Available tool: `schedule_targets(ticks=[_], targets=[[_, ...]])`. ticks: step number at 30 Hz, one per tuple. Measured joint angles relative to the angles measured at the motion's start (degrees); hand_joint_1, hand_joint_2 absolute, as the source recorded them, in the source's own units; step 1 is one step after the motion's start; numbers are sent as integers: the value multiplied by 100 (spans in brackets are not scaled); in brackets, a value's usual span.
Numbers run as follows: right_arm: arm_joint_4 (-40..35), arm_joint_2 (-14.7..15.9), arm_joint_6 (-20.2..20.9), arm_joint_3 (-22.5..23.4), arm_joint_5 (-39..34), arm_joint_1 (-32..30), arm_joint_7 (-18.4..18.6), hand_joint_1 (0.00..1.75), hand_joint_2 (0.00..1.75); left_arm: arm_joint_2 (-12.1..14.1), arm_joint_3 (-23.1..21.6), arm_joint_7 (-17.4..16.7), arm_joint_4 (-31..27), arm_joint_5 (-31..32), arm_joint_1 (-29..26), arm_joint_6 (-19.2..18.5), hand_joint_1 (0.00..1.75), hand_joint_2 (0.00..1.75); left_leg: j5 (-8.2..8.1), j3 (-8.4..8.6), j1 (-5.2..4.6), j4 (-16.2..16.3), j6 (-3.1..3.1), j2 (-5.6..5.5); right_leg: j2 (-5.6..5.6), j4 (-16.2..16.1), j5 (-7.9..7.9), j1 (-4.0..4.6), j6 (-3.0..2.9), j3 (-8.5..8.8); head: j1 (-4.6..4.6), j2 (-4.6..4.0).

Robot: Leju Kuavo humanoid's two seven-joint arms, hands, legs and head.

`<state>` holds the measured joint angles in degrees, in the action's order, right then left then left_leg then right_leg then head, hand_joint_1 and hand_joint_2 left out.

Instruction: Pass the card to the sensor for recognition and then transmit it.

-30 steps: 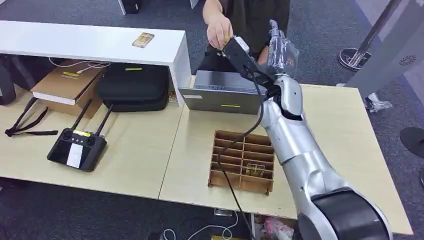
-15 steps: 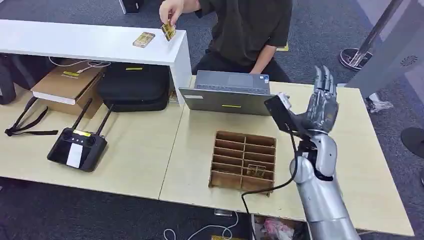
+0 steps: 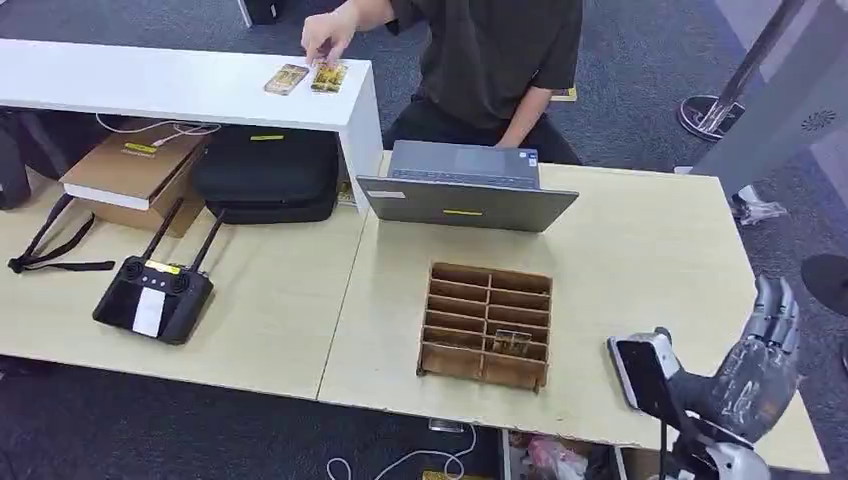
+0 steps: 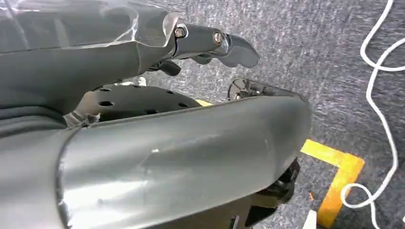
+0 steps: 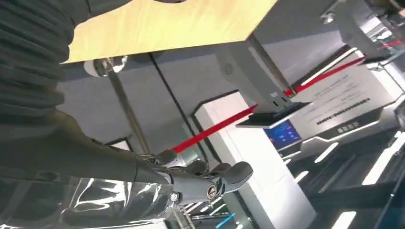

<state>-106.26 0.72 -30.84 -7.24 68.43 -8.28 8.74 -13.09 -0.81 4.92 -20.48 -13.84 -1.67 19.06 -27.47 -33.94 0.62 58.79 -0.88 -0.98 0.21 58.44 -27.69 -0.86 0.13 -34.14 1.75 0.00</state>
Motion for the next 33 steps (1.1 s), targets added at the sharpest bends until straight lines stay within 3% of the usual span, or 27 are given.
schedule_targets(ticks=[7, 11, 16, 21, 27, 28, 31, 32, 33], targets=[[-501, -173, 114, -7, -99, -677, 50, 0, 175, -44, 79, -390, -506, 289, -332, 0, 0, 0, -2, 3, -1, 0, 2, 1, 0, -1, -2, -1, 1, 5, 0, 0], [-610, -221, 306, -359, -256, -1003, -11, 0, 175, -61, 136, -479, -700, 475, -412, -74, 0, 0, -7, 8, 0, 0, -3, 10, 10, -1, -2, 0, 0, 4, 2, 0], [-615, -262, 258, -865, -297, -1118, 142, 0, 175, -92, 231, -440, -761, 627, -416, -120, 0, 0, -6, 13, 0, -1, -3, 10, 9, 0, -2, 0, -1, 7, 2, 0], [-615, -269, 297, -1071, -461, -1125, 354, 0, 175, -120, 330, -357, -726, 721, -352, -197, 0, 0, -6, 18, 0, -1, -3, 10, 9, 0, -2, 0, -1, 14, 2, 0], [-538, -269, 732, -1292, -745, -1131, 494, 0, 175, -120, 483, -225, -402, 713, -153, -433, 0, 0, -6, 19, 0, -1, -3, 10, 9, 0, -2, -1, -1, 15, 2, 0], [-523, -269, 803, -1336, -745, -1136, 542, 0, 0, -120, 518, -195, -343, 704, -121, -479, 0, 0, -6, 19, 0, -1, -3, 10, 9, 0, -2, 0, -1, 15, 2, 0], [-475, -249, 916, -1488, -780, -1171, 727, 0, 0, -107, 583, -123, -189, 676, -48, -592, 0, 0, -6, 19, 0, -1, -3, 10, 9, 0, -2, 0, -1, 14, 2, 0], [-468, -236, 931, -1530, -853, -1184, 752, 0, 175, -107, 599, -107, -162, 673, -34, -610, 0, 0, -6, 19, 0, -1, -3, 10, 9, 0, -3, 0, -1, 14, 2, 0], [-462, -214, 953, -1572, -936, -1192, 767, 0, 175, -107, 610, -81, -142, 673, -23, -623, 0, 0, -6, 19, 0, -1, -3, 10, 9, 0, -3, 0, -1, 14, 4, 0]])
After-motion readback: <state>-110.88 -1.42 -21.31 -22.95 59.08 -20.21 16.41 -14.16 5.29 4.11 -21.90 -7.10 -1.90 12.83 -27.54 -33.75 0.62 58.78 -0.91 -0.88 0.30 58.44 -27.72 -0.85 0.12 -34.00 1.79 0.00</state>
